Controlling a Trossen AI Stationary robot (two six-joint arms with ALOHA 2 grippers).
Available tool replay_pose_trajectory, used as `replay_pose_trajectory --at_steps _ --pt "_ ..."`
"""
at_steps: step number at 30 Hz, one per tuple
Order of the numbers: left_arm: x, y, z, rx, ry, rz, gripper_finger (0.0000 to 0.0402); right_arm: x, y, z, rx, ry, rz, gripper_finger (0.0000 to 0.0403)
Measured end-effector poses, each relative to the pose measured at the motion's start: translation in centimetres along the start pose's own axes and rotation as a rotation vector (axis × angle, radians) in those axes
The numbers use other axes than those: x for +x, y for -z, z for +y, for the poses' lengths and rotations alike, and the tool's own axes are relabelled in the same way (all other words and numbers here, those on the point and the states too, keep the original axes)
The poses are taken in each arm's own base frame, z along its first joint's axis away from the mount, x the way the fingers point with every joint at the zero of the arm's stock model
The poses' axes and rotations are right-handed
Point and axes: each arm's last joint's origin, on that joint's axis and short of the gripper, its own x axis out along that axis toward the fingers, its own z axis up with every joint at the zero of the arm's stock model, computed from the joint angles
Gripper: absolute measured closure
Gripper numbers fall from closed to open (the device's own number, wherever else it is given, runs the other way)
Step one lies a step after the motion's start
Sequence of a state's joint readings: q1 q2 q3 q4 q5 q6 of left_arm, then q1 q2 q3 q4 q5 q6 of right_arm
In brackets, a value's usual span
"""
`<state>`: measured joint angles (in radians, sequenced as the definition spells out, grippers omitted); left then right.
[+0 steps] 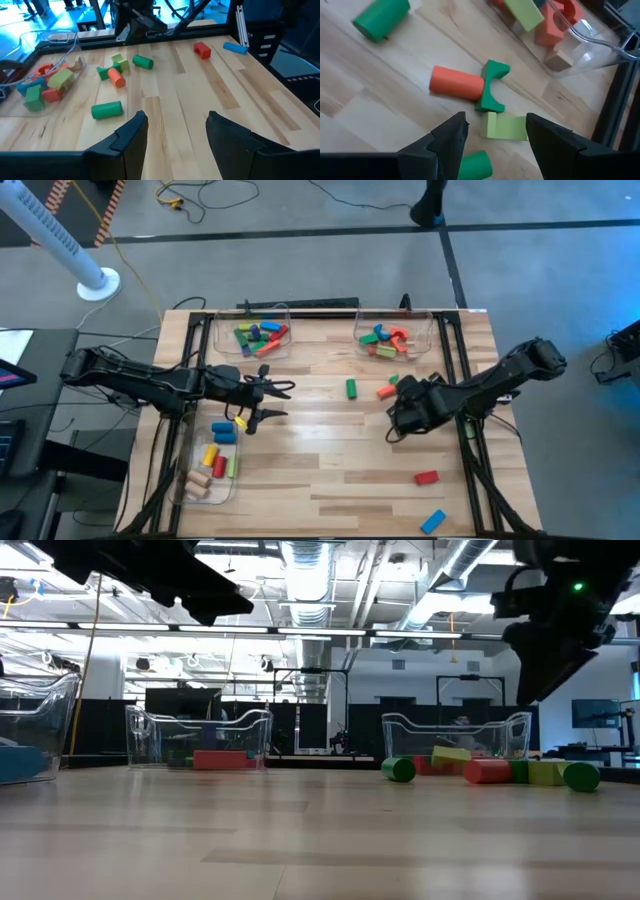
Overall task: Sort blocks by size
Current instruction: Put the orange cylindrical block into the bottom left transparent bin
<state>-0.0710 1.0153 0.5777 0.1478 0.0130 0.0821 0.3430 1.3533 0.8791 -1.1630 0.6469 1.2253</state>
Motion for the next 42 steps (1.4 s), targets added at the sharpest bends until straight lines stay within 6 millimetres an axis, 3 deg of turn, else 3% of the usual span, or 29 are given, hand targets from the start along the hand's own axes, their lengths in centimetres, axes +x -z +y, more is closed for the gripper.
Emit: replay_pose_trajectory --at_steps 6,14,18,26,34,42 --pt "0.0 0.0 -0.3 0.007 0.013 -0.001 0.0211 1.0 -1.2 -0.1 -0.047 -0.018 0.056 0.0163" --pt "0.0 0.0 -0.4 0.008 0.019 -0.001 0.0211 2.0 -3.2 0.9 -0.349 -0.218 0.059 0.0163" --pt "0.0 0.0 -0.4 0.005 0.019 -0.001 0.0211 2.6 -3.7 0.3 -0.471 -0.206 0.068 0.0163" --pt "0.0 0.0 -0.4 0.002 0.019 -0.001 0.0211 4.7 -5.2 -0.4 -0.557 -0.272 0.094 0.0163" --pt "0.0 0.0 -0.4 0.002 0.019 -0.001 0.0211 6.8 -5.0 -1.0 -0.705 -0.293 0.098 0.0163" --pt "0.0 0.0 -0.4 0.012 0.019 0.0 0.0211 9.0 -4.0 -0.3 -0.831 -0.291 0.194 0.0163"
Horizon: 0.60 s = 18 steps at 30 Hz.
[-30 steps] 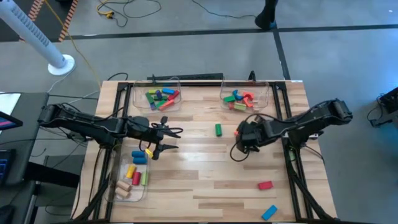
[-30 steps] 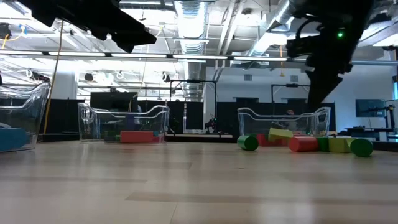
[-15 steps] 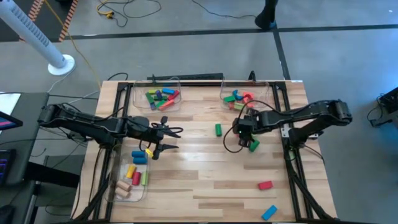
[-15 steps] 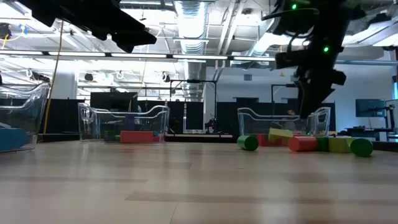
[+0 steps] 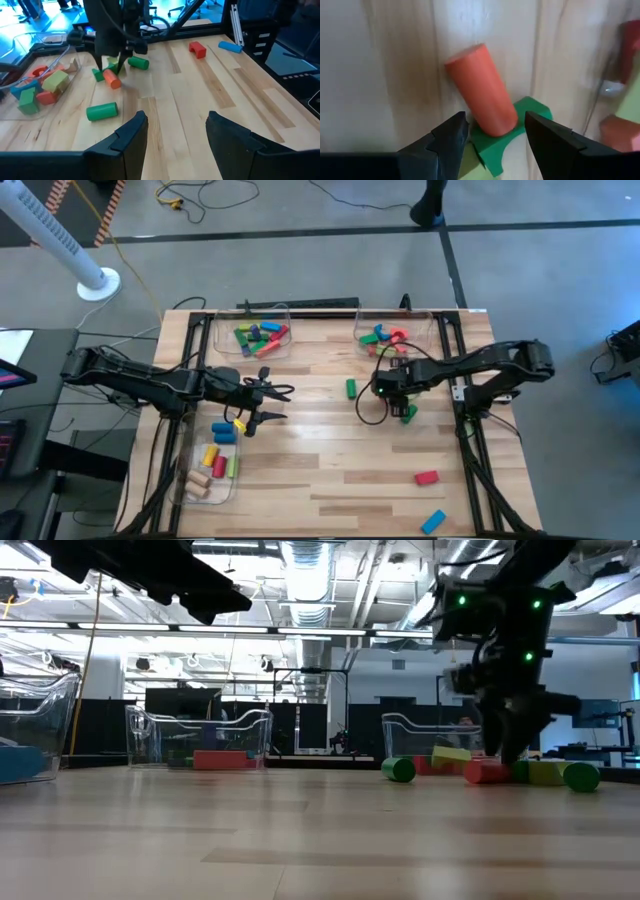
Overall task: Sort blocks by size
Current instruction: Put the orange cylindrical block into the bottom left transparent bin
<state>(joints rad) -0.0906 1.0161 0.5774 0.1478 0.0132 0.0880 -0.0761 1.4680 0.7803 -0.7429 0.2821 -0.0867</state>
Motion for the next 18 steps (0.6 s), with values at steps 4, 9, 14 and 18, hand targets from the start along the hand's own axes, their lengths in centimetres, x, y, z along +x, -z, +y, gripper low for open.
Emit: replay_pose_trajectory --at_steps 4,9,14,18 --pt "0.0 0.0 0.0 0.001 0.0 0.0 0.0211 1.3 -0.4 0.2 -0.037 -0.002 0.032 0.0168" --pt "0.0 0.0 0.0 0.0 0.0 0.0 0.0211 2.8 -0.5 -0.1 -0.027 -0.026 0.098 0.0197" --pt "0.0 0.0 0.0 -0.006 0.0 0.0 0.0211 3.0 -0.6 -0.5 0.002 -0.079 0.099 0.024" --pt "0.0 0.0 0.0 -0.006 0.0 0.0 0.0211 2.4 -0.7 -0.7 0.02 -0.077 0.073 0.0242"
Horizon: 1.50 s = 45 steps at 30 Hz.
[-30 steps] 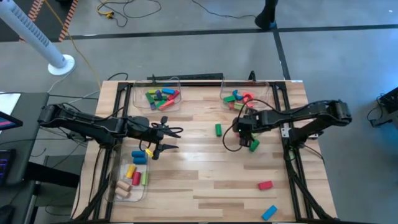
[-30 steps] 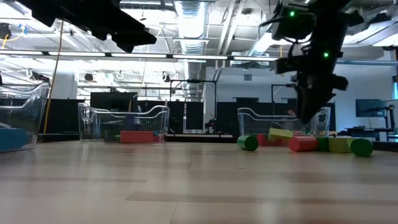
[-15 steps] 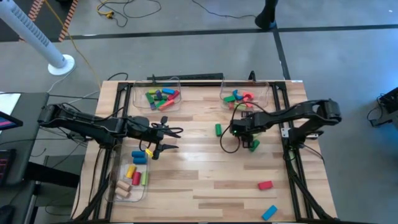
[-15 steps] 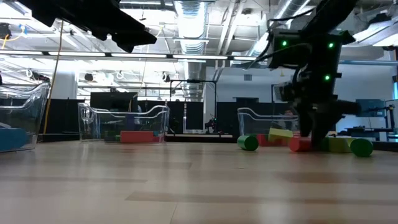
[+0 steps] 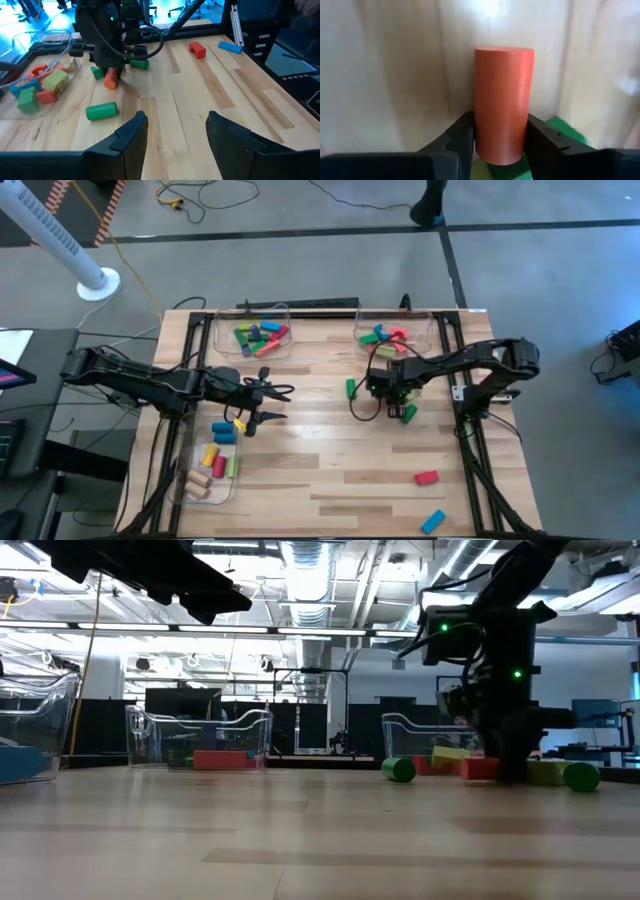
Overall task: Sort blocks by size
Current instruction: Put the orange cylindrical block into the bottom left transparent bin
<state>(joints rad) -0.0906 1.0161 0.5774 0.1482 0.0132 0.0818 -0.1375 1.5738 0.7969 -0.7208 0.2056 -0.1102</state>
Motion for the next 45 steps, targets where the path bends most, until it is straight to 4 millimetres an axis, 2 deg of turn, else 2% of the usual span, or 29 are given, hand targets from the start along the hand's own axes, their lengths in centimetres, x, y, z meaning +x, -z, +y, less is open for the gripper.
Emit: replay_pose_trajectory --at_steps 8,12,19,36,40,45 --pt "0.0 0.0 0.0 -0.002 0.0 0.0 0.0211 -0.4 0.0 0.1 0.052 0.0 -0.019 0.0229" --pt "0.0 0.0 0.0 -0.007 0.0 0.0 0.0211 -0.5 -0.1 0.7 0.039 -0.002 -0.031 0.0241" --pt "0.0 0.0 0.0 -0.008 0.0 0.001 0.0211 -0.8 -0.3 1.9 0.042 -0.017 -0.044 0.0232" --pt "0.0 0.0 0.0 -0.015 0.0 0.001 0.0211 -1.4 -0.4 4.6 0.028 -0.041 -0.077 0.0235" --pt "0.0 0.1 0.0 -0.015 0.0 0.008 0.0211 -2.1 -1.0 5.1 0.025 -0.047 -0.108 0.0235" --pt "0.0 0.6 0.0 -0.011 0.004 0.057 0.0211 -4.2 -2.7 5.8 0.011 -0.063 -0.204 0.0235"
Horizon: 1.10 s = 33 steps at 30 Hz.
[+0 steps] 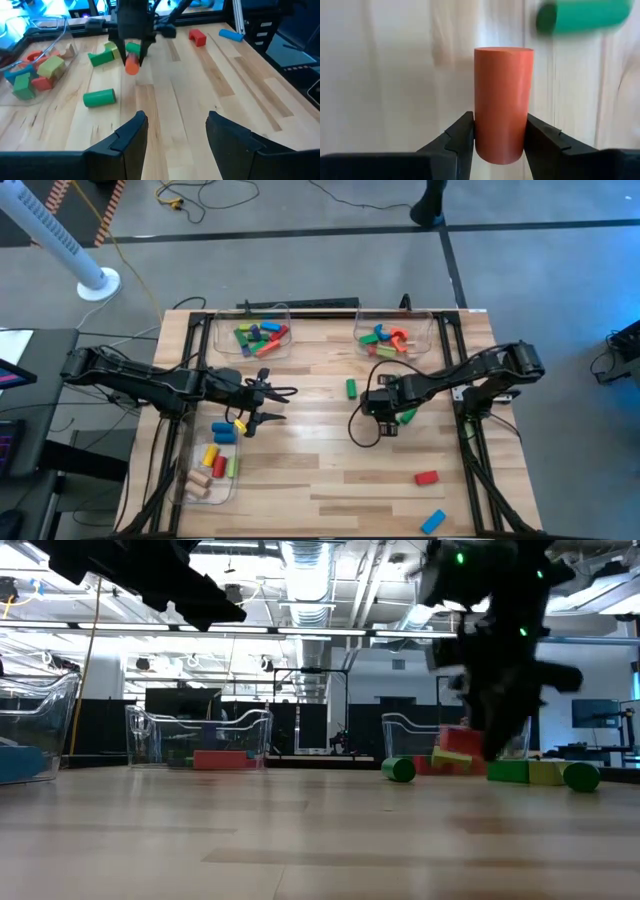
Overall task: Sort blocks by size
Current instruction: Put the orange cylindrical block into the bottom left transparent bin
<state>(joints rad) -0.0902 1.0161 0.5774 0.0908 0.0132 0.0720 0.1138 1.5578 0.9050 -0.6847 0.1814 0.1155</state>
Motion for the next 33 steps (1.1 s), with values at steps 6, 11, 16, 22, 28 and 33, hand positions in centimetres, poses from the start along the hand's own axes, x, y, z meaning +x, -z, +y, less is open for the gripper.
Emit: replay_pose_trajectory --at_steps 6,11,16,22,28,33 --pt "0.0 -0.3 0.0 0.018 -0.003 -0.032 0.0211 -2.7 -3.5 1.3 -0.035 -0.038 -0.228 0.0235" --pt "0.0 -0.8 0.0 0.026 -0.004 -0.08 0.0211 -5.3 -6.5 2.5 -0.066 -0.074 -0.485 0.0235" --pt "-0.1 -1.0 0.1 0.041 -0.013 -0.107 0.0211 -7.2 -8.1 3.2 -0.092 -0.09 -0.651 0.0235" --pt "-0.1 -1.0 0.5 0.032 -0.14 -0.098 0.0211 -8.1 -8.8 3.4 -0.083 -0.098 -0.706 0.0235" --pt "-0.1 -1.4 0.5 0.01 -0.165 -0.134 0.0211 -8.3 -9.4 3.3 -0.065 -0.102 -0.767 0.0235" --pt "-0.2 -1.6 0.5 0.07 -0.145 -0.156 0.0211 -6.9 -10.2 3.2 -0.05 -0.093 -0.777 0.0235"
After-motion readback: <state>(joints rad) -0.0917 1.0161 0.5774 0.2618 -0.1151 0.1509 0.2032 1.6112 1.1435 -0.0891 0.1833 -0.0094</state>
